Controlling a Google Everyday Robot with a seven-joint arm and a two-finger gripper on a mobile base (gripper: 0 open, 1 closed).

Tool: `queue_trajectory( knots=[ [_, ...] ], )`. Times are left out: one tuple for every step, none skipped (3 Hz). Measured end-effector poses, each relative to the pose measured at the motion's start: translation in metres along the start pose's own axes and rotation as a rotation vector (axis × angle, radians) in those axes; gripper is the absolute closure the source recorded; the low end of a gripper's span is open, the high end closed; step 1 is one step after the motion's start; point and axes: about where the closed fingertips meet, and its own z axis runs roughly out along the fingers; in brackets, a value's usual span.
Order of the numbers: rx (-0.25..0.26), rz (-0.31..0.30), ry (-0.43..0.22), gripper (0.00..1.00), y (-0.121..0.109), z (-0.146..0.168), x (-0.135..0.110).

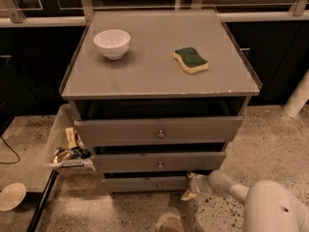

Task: Open bottom drawer

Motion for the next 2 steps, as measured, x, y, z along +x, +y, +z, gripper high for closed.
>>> queue_trajectory(
  knots=[
    [-0.005,0.000,-0.006,0.42,-0.0011,-0.0018,-0.0027],
    [-0.005,0.003,-0.009,0.65,-0.0031,-0.0072,-0.0048]
  ],
)
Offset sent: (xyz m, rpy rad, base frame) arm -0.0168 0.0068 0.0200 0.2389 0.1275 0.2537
